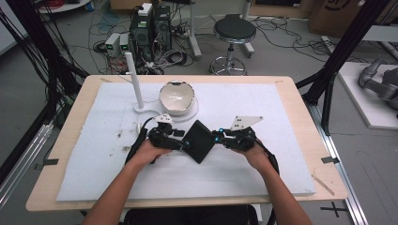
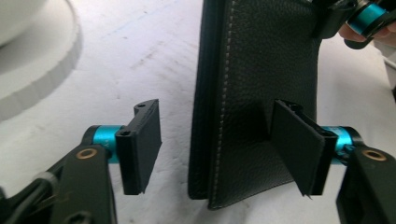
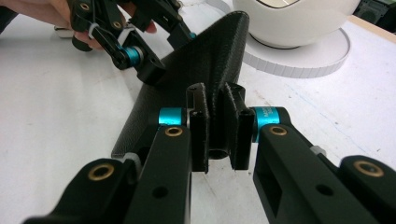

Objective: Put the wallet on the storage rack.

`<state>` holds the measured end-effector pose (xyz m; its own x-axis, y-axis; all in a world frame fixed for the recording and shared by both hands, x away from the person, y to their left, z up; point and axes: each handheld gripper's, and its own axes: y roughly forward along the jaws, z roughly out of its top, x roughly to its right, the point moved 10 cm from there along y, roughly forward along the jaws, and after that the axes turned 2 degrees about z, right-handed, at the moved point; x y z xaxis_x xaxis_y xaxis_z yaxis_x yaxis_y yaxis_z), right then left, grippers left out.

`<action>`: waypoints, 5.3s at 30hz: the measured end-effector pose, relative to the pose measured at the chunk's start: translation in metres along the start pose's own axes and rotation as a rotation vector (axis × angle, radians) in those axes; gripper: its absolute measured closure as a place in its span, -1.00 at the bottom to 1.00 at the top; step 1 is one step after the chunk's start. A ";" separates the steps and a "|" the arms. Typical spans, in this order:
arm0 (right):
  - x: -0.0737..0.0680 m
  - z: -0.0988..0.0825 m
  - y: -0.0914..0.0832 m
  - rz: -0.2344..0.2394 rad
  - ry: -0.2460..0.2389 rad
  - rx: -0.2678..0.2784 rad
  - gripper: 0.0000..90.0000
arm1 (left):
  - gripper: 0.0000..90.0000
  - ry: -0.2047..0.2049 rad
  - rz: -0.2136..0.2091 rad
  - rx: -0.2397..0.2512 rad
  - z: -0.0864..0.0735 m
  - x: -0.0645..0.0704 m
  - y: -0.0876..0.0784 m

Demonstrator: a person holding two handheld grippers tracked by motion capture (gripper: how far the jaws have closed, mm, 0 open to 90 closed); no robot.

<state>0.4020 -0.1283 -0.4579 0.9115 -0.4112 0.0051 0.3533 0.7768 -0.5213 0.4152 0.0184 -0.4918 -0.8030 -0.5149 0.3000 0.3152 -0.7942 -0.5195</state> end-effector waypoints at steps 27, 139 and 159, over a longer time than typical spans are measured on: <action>0.014 -0.019 0.006 0.057 0.140 -0.046 0.17 | 0.77 0.093 -0.118 0.135 0.015 0.027 -0.023; 0.077 0.134 0.064 -0.093 -0.381 -0.023 0.73 | -0.24 -0.234 0.290 0.440 -0.019 -0.079 -0.174; 0.078 0.127 0.092 -0.211 -0.486 -0.086 0.64 | -0.24 -0.248 0.289 0.433 -0.021 -0.079 -0.172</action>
<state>0.5321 -0.0280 -0.3975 0.8220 -0.2699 0.5015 0.5395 0.6511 -0.5338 0.4139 0.2029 -0.4432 -0.5274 -0.7495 0.4001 0.7246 -0.6427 -0.2487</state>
